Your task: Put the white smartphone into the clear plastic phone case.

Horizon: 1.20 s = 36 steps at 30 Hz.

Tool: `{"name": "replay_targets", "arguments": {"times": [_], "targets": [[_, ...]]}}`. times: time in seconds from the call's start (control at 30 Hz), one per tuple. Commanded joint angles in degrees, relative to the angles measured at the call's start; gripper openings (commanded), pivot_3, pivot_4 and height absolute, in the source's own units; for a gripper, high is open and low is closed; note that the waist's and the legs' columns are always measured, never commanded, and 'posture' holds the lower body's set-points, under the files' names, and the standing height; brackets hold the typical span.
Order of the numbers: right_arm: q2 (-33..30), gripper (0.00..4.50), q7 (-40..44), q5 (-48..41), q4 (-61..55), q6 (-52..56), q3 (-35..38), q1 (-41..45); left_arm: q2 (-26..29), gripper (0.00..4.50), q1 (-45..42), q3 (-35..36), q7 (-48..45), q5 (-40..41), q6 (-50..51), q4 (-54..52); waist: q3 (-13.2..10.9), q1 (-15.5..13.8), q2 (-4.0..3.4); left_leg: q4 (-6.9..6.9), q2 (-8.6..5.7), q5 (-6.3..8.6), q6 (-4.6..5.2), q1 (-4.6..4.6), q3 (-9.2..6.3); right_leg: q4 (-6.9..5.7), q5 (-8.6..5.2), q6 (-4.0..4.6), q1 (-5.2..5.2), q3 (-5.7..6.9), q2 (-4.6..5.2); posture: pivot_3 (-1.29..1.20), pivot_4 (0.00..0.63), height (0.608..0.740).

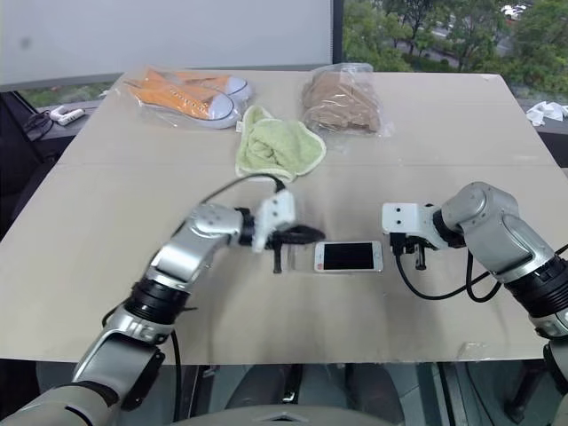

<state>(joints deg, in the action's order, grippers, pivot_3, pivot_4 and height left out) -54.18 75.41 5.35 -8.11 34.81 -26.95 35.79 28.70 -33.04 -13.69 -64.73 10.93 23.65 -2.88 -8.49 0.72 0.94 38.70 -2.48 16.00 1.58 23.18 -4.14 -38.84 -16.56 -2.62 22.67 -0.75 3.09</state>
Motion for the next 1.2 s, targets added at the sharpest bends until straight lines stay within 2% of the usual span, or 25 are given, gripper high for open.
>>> {"name": "replay_targets", "arguments": {"times": [0.03,0.1,0.17,0.3,0.53,0.67,1.03,1.2], "targets": [[-0.80,0.03,0.29,0.75,-1.20,-0.57,0.73,-0.07,6.84,0.00,0.02,5.21,-4.03,4.27,3.44,-4.44,0.00,0.34,-0.01,-0.07,0.00,0.00,0.00,0.00,-0.02,0.02,0.00,0.00,0.05,-0.06,-0.02,0.00,0.150,0.740],[-0.24,0.03,0.02,0.80,-0.97,-0.41,0.69,0.03,15.77,0.00,5.28,3.78,-10.37,2.31,0.31,-3.95,0.00,0.56,-0.03,-0.35,-0.16,0.00,-0.01,-0.22,-0.08,0.07,0.00,0.00,0.04,-0.19,0.03,0.00,0.150,0.740],[0.24,0.03,0.02,0.87,-0.90,-0.22,0.51,0.26,20.93,0.00,9.36,1.06,-13.35,-1.21,-6.22,-2.65,-0.07,0.93,-0.17,-0.50,-0.25,0.01,-0.02,-0.39,-0.19,0.16,0.00,0.01,0.05,-0.31,0.03,0.00,0.150,0.740],[0.84,0.03,0.41,1.12,-1.03,0.10,0.13,0.48,17.95,0.00,9.95,-1.09,-13.08,-0.65,-8.35,-1.76,-0.15,-0.71,-0.07,-0.28,-0.36,0.02,-0.01,-0.30,-0.50,0.26,0.01,0.00,-0.04,-0.11,0.11,0.00,0.150,0.740],[1.02,0.03,1.24,1.63,-1.90,0.86,-0.01,0.53,9.46,0.00,4.92,-5.60,-8.10,-7.28,-16.85,8.43,-0.14,-1.42,-0.08,-0.20,-0.43,0.01,-0.02,-0.32,-0.54,0.05,0.05,-0.01,-0.05,-0.09,0.12,0.00,0.150,0.740],[0.85,0.03,1.28,1.58,-2.68,1.73,0.00,0.27,7.97,0.00,4.68,-6.98,-8.86,-8.28,-18.91,10.64,-0.13,-1.36,-0.10,-0.23,-0.43,0.01,-0.02,-0.32,-0.50,0.07,0.05,-0.01,-0.01,-0.14,0.12,0.00,0.150,0.740],[0.96,0.03,2.38,1.19,-6.01,4.00,-0.92,0.51,5.84,0.00,4.67,-6.57,-8.56,-6.95,-15.69,7.02,-0.13,-1.54,-0.10,-0.18,-0.46,0.02,-0.01,-0.32,-0.53,0.06,0.05,-0.02,-0.06,-0.11,0.13,0.00,0.150,0.740],[-1.66,0.03,4.59,1.80,-8.21,3.22,-2.00,-0.06,5.63,0.00,5.30,-6.01,-8.11,-6.41,-14.35,4.93,-0.13,-1.47,-0.10,-0.18,-0.46,0.02,-0.01,-0.30,-0.53,0.08,0.05,-0.02,-0.04,-0.10,0.13,0.00,0.150,0.740]]}}
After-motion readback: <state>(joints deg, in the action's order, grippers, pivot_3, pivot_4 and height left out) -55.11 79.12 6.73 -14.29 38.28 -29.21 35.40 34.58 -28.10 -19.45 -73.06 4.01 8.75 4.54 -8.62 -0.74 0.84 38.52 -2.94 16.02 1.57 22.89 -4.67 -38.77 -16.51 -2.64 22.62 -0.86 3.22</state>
